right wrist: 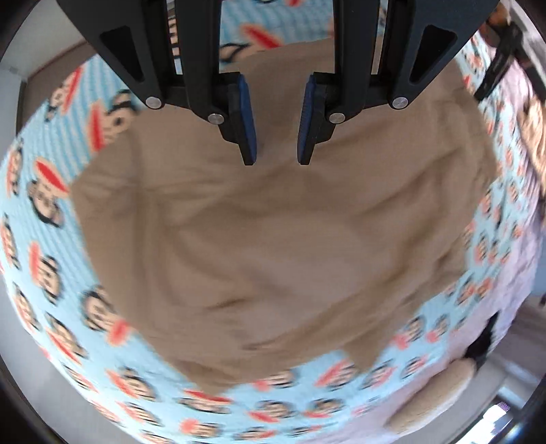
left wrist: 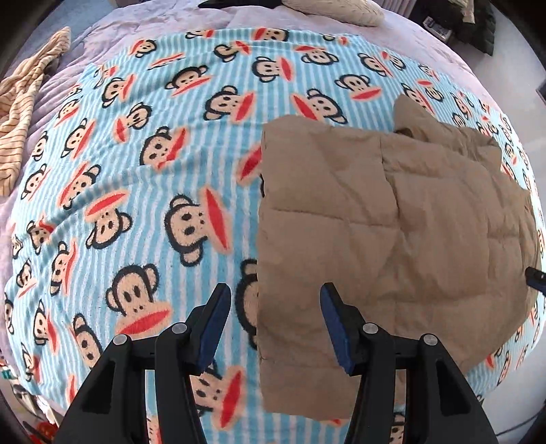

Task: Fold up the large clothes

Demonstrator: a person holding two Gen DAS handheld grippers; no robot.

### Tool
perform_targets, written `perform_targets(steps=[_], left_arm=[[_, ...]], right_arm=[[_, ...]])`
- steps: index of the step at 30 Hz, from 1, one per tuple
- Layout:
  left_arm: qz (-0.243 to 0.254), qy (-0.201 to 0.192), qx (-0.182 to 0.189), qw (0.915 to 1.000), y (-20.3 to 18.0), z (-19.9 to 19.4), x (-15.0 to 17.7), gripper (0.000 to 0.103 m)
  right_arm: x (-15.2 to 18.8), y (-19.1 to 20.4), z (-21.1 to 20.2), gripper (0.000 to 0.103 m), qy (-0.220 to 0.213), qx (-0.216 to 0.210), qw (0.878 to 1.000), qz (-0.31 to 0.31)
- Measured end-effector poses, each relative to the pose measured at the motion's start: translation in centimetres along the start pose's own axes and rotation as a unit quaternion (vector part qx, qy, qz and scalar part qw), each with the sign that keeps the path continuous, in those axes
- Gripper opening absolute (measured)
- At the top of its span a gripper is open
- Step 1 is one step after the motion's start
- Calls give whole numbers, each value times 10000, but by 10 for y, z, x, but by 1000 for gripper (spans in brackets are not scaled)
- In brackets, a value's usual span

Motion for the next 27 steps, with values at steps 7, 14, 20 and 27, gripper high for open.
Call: perform_targets(steps=[7,14,20,27], left_arm=[[-215,137,-121,9996,-11,-9,3,93],[-196,25,-128,9997,-17,-9,-3,103],[-193,86,-6,9998,-15,5,-7,103],[-123,220,140,9996,-6,22,-9,103]], right_arm=[[16,66,23,34,529,-390,9939,-885],[16,86,32,39,638,-466,9899,-1180],[21,99,40,55,644,-477,9886,-1277],[23,93,50,59,721,-336,9894,-1212]])
Point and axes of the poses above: each gripper's, at about its wrist camera, not at the fingertips, and z roughly the way its jaws point, y to its left, x to its underside, the point moved 9 cm from there along z, roughly the way its jaws point, and after that the axes turned 7 degrees about -x, right-handed, at the moved point
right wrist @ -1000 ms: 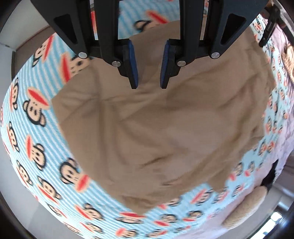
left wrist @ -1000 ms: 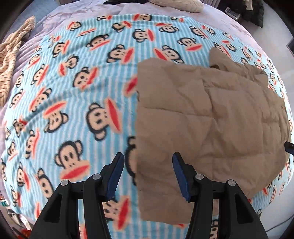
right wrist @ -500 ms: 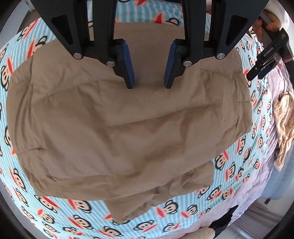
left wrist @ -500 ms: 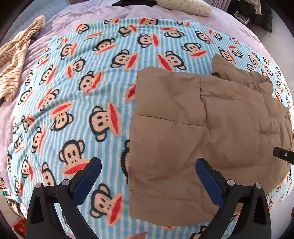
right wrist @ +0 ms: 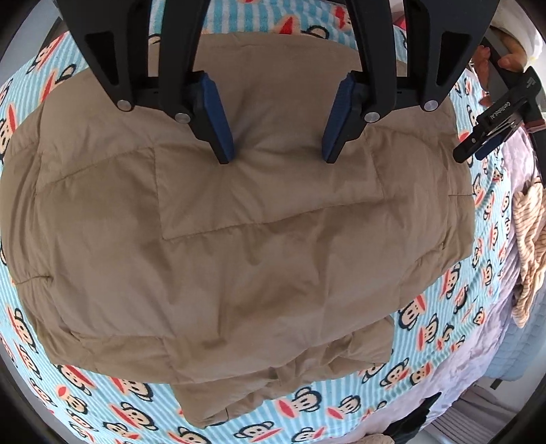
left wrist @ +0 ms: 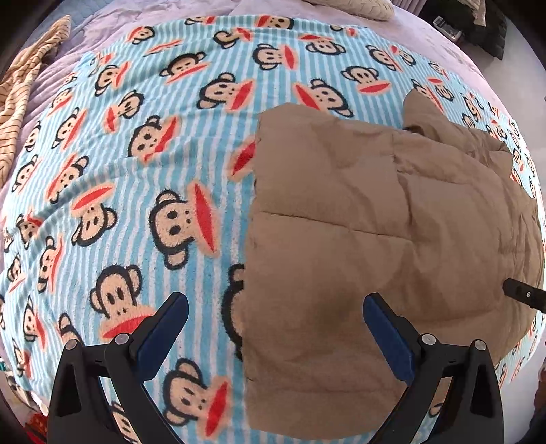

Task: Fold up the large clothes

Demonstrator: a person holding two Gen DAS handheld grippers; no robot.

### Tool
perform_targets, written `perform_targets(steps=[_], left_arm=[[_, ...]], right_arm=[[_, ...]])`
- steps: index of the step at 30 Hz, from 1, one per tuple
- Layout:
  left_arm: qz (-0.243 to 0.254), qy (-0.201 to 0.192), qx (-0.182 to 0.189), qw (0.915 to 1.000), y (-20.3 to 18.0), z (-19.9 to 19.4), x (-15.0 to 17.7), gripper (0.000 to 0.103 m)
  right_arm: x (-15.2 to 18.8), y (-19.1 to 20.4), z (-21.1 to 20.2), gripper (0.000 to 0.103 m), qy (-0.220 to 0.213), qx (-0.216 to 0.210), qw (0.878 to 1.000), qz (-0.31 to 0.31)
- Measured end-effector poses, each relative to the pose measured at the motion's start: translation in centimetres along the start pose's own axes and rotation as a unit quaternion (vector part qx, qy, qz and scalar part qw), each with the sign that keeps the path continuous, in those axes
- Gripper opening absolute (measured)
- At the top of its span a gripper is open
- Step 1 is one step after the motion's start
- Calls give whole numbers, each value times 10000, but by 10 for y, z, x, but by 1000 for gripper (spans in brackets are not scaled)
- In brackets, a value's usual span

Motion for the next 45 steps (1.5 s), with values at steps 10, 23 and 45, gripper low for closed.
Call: perform_targets(steps=[10,23,45], left_arm=[[-92,486,1968,9792,-5,31,-7,103],[564,1173,3291,9353,-87,47,-9,38],[773,458,2813,9554,-257,-140,-35,27]], right_arm=[[-1,0,3,60,6,101,9999,38],[-5,5,4,64,9,66,10000,-68],[-100,-23,58,1,-382,-1380,9897,26]])
Point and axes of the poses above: each gripper's, at about its wrist camera, not at the fingertips, and z roughly the way its jaws point, y to its left, x to its underside, the point moved 9 cm from there along z, roughly the way its jaws point, and after that the axes turned 7 degrees about -x, right-handed, at the moved point
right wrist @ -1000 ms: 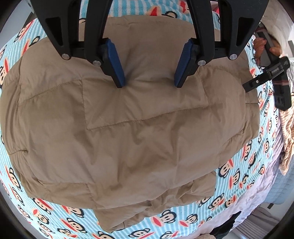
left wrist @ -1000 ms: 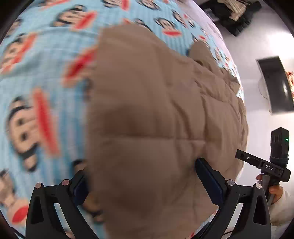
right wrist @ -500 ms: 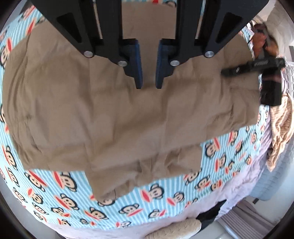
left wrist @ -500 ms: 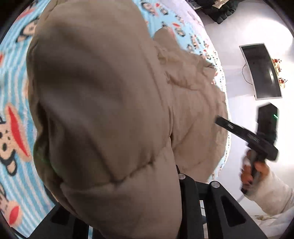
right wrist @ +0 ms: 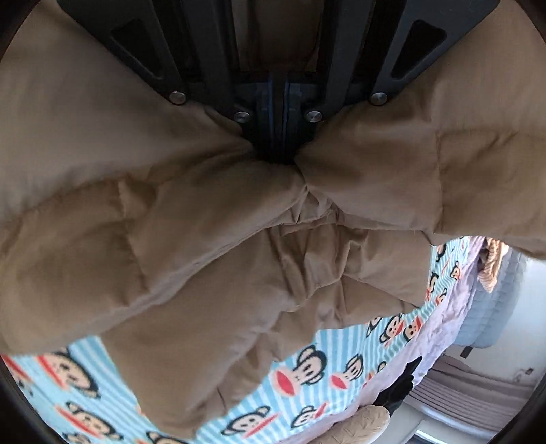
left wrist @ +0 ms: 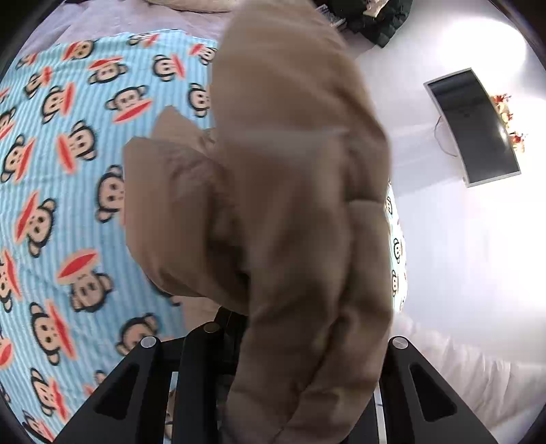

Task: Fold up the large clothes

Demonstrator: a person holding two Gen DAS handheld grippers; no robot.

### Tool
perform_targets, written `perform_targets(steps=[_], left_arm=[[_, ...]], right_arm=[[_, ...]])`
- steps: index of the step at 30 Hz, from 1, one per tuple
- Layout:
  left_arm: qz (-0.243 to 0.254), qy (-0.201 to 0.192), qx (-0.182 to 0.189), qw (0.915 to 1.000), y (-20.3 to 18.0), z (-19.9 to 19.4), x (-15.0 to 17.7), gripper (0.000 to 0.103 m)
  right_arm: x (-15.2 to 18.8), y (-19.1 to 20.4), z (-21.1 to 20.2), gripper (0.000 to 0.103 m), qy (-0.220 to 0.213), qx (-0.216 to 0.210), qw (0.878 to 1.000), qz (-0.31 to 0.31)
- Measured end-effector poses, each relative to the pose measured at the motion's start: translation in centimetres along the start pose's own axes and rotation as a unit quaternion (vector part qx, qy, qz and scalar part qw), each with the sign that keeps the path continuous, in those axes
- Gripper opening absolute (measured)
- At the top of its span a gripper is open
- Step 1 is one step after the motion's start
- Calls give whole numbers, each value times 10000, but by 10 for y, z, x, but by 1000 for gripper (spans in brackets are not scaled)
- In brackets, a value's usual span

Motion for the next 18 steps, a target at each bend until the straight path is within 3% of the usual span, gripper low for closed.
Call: perform_targets(steps=[4,8,10,12,18], left_arm=[[272,93,-207,9994,-42,15,-9,28],[570,339,-180,9976,-70,33,-6,28],[634,542,97,9965,-89,49,-6,54],[488,652,397,9959,-102,63,-2,64],[445,1074,1182,9862,-138,129,-3,67]], right_arm=[[-2,-5,-6,0,129,-338,9991,232],[4,-23,-56,0,-76,-574,9971,501],[16,-40,-88,0,-274,-652,9952,673],[30,-55,-111,1,-366,-670,9939,790],[83,-95,-164,5,-549,-722,9890,1165]])
Point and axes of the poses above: each gripper's, at about its wrist camera, not at the fingertips, and z roughly the way its jaws point, y to its left, x to its underside, the point moved 9 cm from there along z, roughly the way its jaws point, and after that the axes turned 7 degrees about -x, right-handed, at the moved point
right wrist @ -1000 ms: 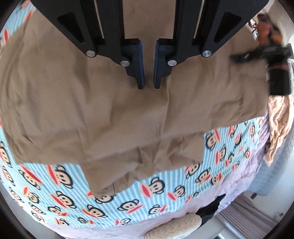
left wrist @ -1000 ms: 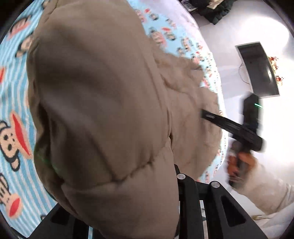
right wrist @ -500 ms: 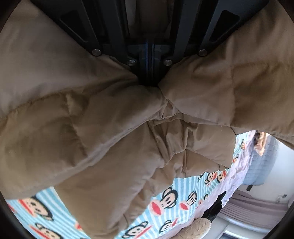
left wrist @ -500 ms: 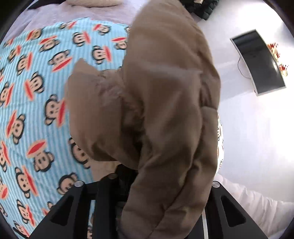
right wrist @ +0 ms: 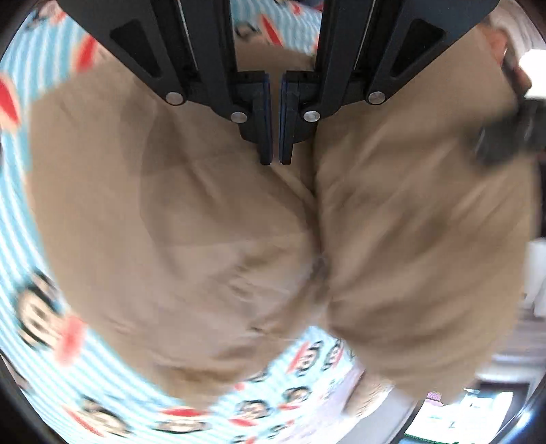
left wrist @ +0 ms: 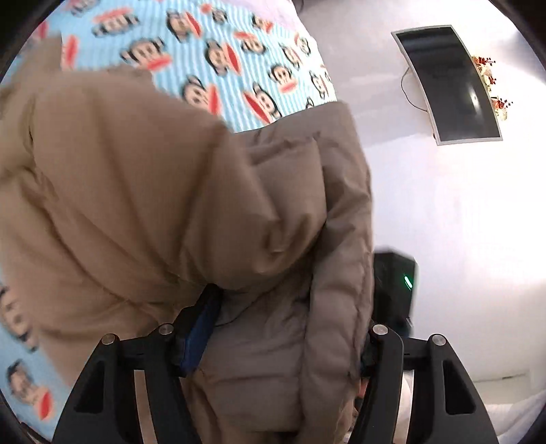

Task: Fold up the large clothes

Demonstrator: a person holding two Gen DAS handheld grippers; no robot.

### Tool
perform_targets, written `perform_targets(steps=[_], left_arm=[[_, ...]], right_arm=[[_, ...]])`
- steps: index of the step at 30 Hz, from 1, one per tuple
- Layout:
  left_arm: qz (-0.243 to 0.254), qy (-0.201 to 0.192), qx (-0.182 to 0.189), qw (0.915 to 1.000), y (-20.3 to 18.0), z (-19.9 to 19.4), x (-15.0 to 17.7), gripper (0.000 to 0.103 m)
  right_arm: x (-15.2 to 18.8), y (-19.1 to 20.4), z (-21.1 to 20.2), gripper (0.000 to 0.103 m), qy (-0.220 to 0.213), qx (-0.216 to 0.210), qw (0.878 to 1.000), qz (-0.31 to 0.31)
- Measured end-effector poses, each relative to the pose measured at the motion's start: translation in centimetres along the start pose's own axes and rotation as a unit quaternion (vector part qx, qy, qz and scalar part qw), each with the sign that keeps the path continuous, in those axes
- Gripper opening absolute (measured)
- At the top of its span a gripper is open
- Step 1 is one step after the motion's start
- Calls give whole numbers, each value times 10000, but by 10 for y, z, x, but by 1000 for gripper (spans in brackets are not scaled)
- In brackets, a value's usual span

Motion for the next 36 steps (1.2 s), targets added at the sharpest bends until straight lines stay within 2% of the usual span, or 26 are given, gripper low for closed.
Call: perform_targets(steps=[1,2,4,6,8,9,10,13,16,18,20,22,23,25,26,28,30,32,36], left_arm=[[19,64,108,9999,-2,11,-3,79],[28,92,233,9997,-4,20,-7,82],[-4,106,247,9996,-7,31,-14,82],[2,78,146,9999,-11,39,-22,82],[64,30,7,10000,-18,43,-28,82],[109,20,-55,9999,-21,43,-27,82],[170,12,-166,9997,-24,45,-29,82],[324,-1,-421,9986,-34,49,-30,82],[536,-79,-701,9961,-47,43,-26,82],[778,-378,-958,9916,-58,25,-30,82],[982,-827,-1264,9836,-50,-1,-43,82],[1044,-1353,-1736,9699,-33,-38,-49,82],[960,-1626,-2086,9596,-16,-57,-51,82],[656,-1808,-2465,9499,19,-72,-58,82],[508,-1810,-2573,9479,36,-73,-57,82],[209,-1755,-2779,9442,67,-67,-57,82],[76,-1664,-2767,9464,85,-48,-59,82],[97,-1668,-2860,9436,90,-28,-65,82],[304,-1666,-3027,9379,74,10,-78,92]], right_arm=[[7,-7,-9,5,-19,-2,9999,106],[12,-11,-15,5,-41,3,9999,157],[24,-16,-29,6,-89,66,9998,175],[34,-13,-41,18,-146,84,9998,83],[44,-2,-55,74,-287,22,9996,-60],[48,7,-64,81,-419,-57,9990,-152],[51,14,-69,82,-485,-141,9985,-223],[54,44,-64,82,-431,-396,9974,-423],[40,53,-55,82,-393,-528,9966,-486],[28,50,-42,79,-454,-90,9976,-519],[13,44,-39,16,-587,372,9960,-556],[3,29,-47,14,-777,545,9946,-429],[2,21,-52,12,-859,619,9938,-348],[4,3,-59,11,-950,720,9927,-159],[21,-10,-69,11,-959,709,9928,-64],[26,-26,-72,11,-948,671,9931,159],[29,-37,-69,11,-956,653,9928,309],[32,-50,-70,11,-960,623,9927,386],[39,-76,-72,11,-946,819,9915,352]])
Point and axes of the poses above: each gripper's, at about its wrist camera, not at the fingertips, and z roughly the way its jaws point, y to its left, x to its underside, the point moved 9 cm from there along z, roughly the way its jaws point, and after that the axes turned 7 degrees about -x, right-handed, at the moved point
